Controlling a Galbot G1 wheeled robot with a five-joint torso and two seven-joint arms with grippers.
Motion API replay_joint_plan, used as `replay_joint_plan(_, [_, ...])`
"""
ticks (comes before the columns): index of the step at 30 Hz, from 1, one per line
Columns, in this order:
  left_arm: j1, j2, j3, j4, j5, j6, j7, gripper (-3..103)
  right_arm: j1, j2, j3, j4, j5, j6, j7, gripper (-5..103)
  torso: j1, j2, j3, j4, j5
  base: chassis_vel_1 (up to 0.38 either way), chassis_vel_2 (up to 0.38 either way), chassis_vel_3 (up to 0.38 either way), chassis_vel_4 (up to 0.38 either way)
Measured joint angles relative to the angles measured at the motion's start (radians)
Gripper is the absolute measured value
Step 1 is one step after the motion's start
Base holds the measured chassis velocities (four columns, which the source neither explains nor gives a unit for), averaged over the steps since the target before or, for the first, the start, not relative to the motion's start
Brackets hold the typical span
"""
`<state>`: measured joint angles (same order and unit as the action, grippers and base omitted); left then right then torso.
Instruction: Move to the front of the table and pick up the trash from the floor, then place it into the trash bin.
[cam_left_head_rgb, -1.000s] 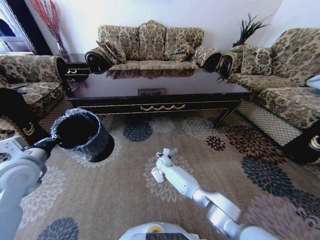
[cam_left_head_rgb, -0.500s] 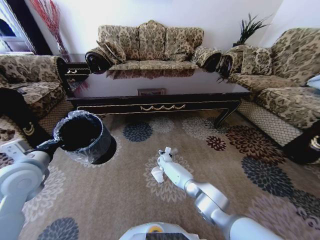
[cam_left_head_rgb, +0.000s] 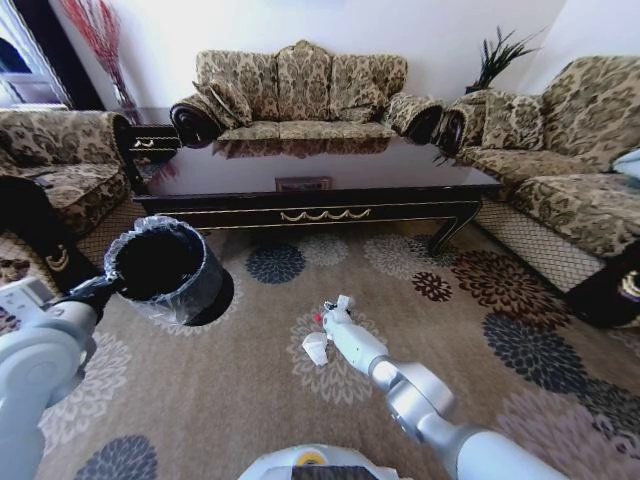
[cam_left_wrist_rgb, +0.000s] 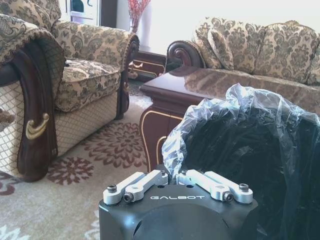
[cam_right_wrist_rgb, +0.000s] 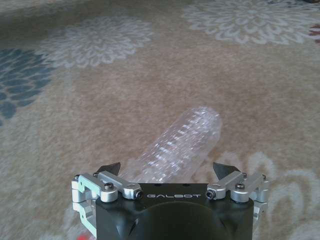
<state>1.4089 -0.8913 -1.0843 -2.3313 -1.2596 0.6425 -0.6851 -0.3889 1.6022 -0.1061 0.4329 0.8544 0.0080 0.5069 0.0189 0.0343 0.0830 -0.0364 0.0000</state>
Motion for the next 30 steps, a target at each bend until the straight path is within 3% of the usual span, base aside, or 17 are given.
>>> replay_joint_plan(7, [0.054, -0.012, -0.057, -0.029, 0.001, 0.000, -0.001, 4, -0.009, 0.006, -0.040, -0.005, 0.005, 0.082, -0.026, 100, 0.000, 0.000, 0.000, 0.0002, 0.0001, 0.000, 0.000, 0.000, 0.000])
replay_joint_plan(16, [0.104, -0.028, -0.120, -0.063, -0.005, 0.001, 0.001, 4, -0.014, 0.007, -0.052, -0.005, 0.000, 0.095, -0.027, 100, 0.000, 0.000, 0.000, 0.0001, 0.0000, 0.000, 0.000, 0.000, 0.000])
replay_joint_plan(30, [0.117, -0.044, -0.126, -0.079, -0.005, 0.002, 0.002, 4, -0.029, 0.006, -0.049, 0.020, -0.001, 0.112, -0.017, 100, 0.000, 0.000, 0.000, 0.0000, 0.0000, -0.011, 0.008, 0.012, -0.008])
